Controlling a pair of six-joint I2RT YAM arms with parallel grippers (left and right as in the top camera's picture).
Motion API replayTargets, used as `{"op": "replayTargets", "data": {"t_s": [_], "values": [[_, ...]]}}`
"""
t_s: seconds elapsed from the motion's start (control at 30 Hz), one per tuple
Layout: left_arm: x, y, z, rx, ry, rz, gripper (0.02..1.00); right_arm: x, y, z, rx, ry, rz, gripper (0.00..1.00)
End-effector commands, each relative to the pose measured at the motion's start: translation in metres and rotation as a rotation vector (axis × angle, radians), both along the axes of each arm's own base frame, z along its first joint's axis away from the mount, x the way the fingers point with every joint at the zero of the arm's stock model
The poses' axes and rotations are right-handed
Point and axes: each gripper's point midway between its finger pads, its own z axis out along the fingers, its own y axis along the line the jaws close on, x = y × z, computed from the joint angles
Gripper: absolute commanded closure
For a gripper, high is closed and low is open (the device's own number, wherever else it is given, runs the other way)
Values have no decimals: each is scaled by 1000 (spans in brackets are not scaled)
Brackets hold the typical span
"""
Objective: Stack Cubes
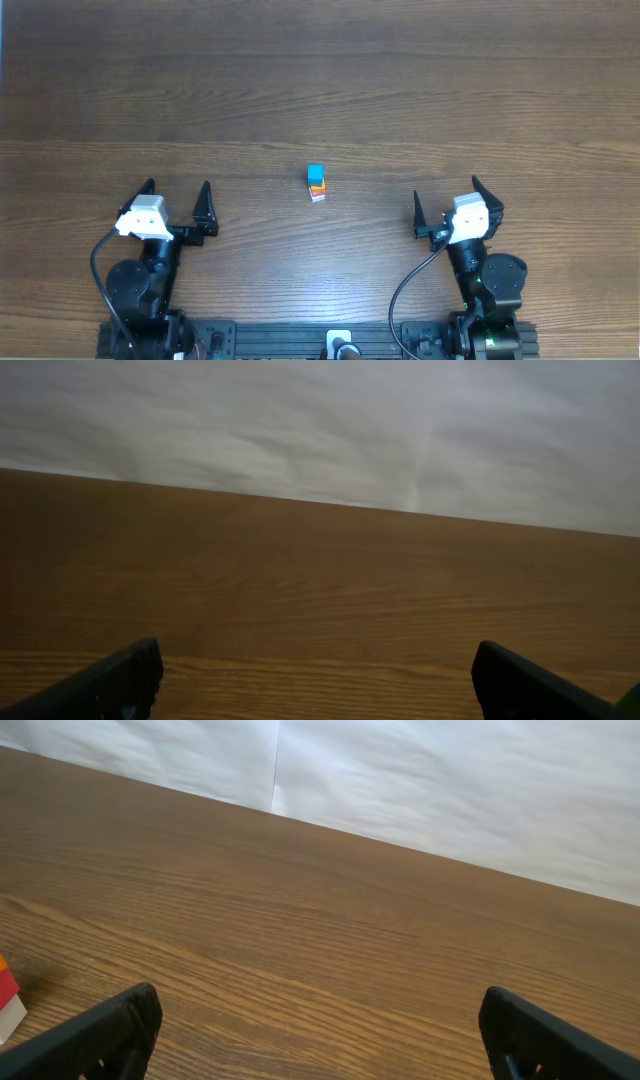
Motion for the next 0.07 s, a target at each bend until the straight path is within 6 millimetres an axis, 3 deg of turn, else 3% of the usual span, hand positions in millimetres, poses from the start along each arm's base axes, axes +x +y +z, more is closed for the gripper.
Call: {"op": "replayTargets", "data": {"t_s": [0.03,0.07], "values": [[0,-1,-2,14,1,-9,18,1,-2,-4,4,10,-10,9],[0,-1,-2,14,1,-9,18,1,-2,-4,4,10,-10,7]]}}
